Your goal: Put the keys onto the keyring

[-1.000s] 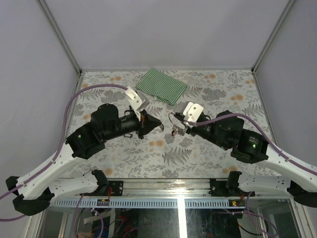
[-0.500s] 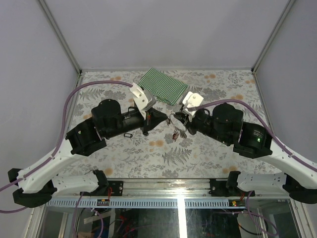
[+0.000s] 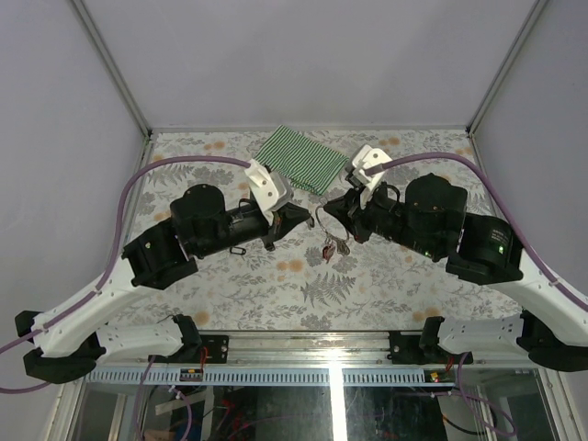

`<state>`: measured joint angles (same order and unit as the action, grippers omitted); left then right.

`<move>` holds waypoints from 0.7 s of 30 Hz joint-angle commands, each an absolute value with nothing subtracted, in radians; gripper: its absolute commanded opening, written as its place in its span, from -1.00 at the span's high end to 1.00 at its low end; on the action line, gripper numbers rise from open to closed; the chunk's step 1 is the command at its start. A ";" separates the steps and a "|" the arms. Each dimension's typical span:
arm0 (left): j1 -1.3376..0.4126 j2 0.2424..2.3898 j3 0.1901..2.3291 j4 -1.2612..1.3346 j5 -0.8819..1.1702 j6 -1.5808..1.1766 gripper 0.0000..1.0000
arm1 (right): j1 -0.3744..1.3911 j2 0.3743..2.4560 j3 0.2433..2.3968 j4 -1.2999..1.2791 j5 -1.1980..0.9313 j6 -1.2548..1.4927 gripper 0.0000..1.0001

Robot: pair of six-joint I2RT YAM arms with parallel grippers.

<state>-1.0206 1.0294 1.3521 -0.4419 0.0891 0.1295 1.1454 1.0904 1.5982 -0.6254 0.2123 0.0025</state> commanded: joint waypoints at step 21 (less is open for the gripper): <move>-1.034 1.023 1.419 -0.396 0.104 0.187 1.00 | 1.152 1.197 1.770 -0.736 0.199 0.173 1.00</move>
<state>-1.0218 1.0237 1.3796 -0.4397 0.0895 0.1654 1.1454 1.1843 1.7157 -0.7597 0.1982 0.1425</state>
